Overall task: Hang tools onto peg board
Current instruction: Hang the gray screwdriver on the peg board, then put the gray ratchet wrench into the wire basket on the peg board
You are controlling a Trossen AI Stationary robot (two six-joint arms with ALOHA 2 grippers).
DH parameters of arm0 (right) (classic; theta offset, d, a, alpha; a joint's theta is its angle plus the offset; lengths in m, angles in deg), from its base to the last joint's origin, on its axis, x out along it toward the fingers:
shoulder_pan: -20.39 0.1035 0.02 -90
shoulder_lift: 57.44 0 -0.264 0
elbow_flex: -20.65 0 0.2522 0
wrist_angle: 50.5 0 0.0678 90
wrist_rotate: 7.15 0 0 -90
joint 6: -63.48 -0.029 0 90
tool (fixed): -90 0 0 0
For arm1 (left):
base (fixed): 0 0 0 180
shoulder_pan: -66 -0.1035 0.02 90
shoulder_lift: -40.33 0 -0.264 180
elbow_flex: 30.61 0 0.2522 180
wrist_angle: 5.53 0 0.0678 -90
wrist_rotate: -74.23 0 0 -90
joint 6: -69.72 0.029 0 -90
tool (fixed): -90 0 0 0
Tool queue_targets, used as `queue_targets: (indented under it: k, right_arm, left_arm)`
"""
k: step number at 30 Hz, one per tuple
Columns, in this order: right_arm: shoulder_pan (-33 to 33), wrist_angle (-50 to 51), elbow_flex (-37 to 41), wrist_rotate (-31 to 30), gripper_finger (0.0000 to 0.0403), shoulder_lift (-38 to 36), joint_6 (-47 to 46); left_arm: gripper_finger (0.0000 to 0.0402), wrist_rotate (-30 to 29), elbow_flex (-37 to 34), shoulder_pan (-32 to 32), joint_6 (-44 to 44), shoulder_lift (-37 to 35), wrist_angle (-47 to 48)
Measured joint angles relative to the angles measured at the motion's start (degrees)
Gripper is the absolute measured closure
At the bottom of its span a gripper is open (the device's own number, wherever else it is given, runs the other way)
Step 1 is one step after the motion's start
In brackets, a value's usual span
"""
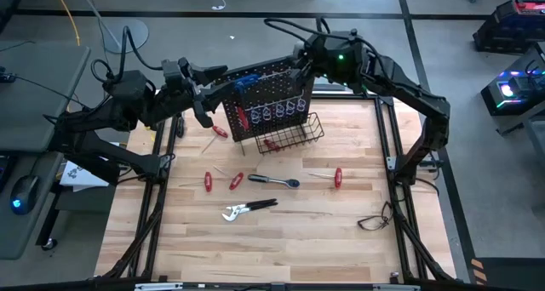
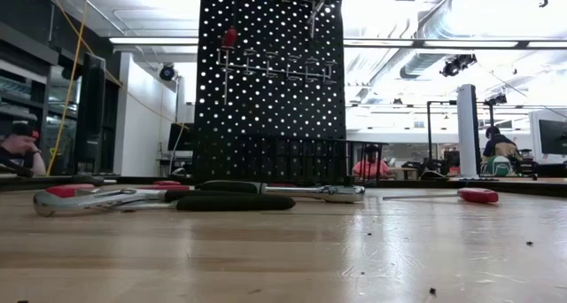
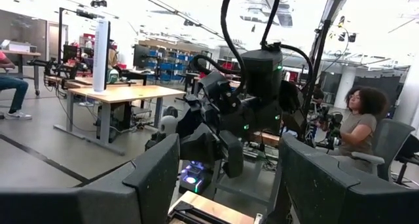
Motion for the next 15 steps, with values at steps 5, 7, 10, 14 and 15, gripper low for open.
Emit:
queue_targets:
  k: [5, 7, 10, 14, 15]
  right_arm:
    - [-0.06, 0.90, 0.00, -0.06, 0.0120, -0.68, -0.93]
    - [-0.08, 1.02, 0.00, 0.60, 0.0116, -1.04, -1.09]
    - [-0.04, 1.47, -0.09, 1.40, 0.0114, -1.88, -1.74]
    - [0.17, 1.66, -0.09, 2.05, 0.0113, -2.80, -2.72]
    - [0.22, 1.63, -0.09, 2.02, 0.0113, -3.01, -2.73]
  left_arm:
    - [0.0161, 0.09, 0.00, 0.00, 1.36, -0.15, 0.94]
    - [0.0161, 0.13, 0.00, 0.00, 1.48, -0.24, 1.25]
    - [0.0161, 0.24, -0.02, 0.02, 1.48, -0.65, 2.18]
    - [0.0161, 0.24, -0.02, 0.02, 1.47, -1.33, 3.28]
    - [0.0161, 0.24, -0.02, 0.02, 1.49, -1.50, 3.65]
